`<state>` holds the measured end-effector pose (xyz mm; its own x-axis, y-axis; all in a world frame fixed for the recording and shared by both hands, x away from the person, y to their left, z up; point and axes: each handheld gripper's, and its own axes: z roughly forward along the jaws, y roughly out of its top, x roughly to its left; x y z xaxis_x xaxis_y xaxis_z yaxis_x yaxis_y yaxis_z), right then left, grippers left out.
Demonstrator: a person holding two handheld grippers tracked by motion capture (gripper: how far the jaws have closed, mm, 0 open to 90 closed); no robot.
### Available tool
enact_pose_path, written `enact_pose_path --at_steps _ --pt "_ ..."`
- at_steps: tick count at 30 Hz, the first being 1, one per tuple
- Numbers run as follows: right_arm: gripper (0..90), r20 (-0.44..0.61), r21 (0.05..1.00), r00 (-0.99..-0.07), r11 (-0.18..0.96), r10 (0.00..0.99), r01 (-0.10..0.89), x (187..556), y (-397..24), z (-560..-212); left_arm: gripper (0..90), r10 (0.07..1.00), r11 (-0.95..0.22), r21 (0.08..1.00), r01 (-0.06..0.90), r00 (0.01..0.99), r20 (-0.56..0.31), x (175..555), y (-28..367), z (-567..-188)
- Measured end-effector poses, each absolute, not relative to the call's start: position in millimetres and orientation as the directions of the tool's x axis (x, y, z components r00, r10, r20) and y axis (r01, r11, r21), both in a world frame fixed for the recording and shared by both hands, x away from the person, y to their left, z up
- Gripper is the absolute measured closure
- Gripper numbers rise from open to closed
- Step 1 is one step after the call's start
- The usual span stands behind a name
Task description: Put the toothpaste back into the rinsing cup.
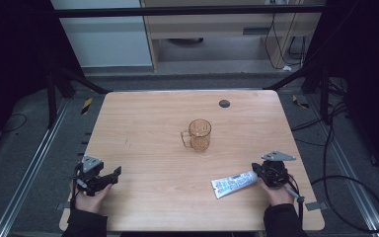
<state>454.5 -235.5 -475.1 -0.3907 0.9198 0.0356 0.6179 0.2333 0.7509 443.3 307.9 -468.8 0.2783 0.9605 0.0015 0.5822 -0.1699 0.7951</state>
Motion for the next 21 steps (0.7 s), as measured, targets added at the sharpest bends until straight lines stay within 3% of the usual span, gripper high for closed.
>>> enact_pose_path --at_steps 9,21 --pt "89.9 -0.005 0.731 -0.405 0.279 0.915 0.622 445 -236 -475 28.2 0.960 -0.180 0.790 0.586 0.281 0.011 443 307 -469" --pt "89.6 0.039 0.714 -0.438 0.282 0.898 0.641 419 -243 -473 28.2 0.961 -0.179 0.791 0.584 0.275 0.015 442 308 -468"
